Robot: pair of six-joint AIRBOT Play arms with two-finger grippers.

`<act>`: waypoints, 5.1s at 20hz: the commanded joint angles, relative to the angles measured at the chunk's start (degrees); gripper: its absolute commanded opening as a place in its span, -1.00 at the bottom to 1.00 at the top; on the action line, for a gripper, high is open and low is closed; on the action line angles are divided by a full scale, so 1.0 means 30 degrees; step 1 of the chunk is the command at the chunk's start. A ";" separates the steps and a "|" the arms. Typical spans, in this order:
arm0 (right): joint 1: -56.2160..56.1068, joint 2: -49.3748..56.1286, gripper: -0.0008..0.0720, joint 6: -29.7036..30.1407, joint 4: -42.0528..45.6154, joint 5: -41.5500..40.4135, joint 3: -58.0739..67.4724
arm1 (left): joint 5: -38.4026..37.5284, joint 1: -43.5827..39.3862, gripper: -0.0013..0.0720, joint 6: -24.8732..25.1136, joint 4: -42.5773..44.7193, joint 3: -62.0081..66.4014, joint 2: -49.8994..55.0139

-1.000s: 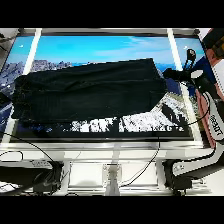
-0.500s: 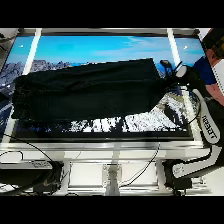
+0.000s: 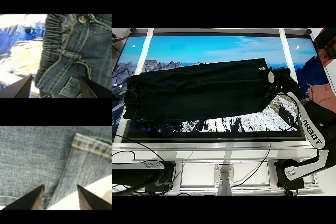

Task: Fold the clothes and pants, and hang the long-sleeved shirts on hangers.

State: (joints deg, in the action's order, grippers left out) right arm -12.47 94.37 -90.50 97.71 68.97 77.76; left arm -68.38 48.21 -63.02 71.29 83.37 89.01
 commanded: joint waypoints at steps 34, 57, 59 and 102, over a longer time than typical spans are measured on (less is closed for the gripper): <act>-0.0262 0.0918 0.37 -0.5493 0.0816 -0.1749 0.0168 | -0.0576 0.0036 0.05 -0.0882 0.0000 0.0007 0.0036; -0.0233 -0.0474 -0.93 -1.2539 0.6011 0.1464 -0.0131 | -0.0940 0.0044 0.05 -0.0882 0.0007 0.0007 0.0036; -0.0262 -0.2018 -0.93 -1.4622 0.5989 0.0678 -0.1472 | -0.0962 0.0044 0.05 -0.1056 0.0000 0.0007 0.0036; 0.6295 -1.9781 -0.94 -0.4488 -0.1923 0.1923 -0.9653 | 0.6557 0.2302 -0.84 0.2586 -0.1938 -1.4702 -1.4302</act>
State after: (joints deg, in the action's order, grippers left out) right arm 6.39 40.88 -107.18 105.16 73.95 55.96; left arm -56.80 55.16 -57.78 66.65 52.95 51.83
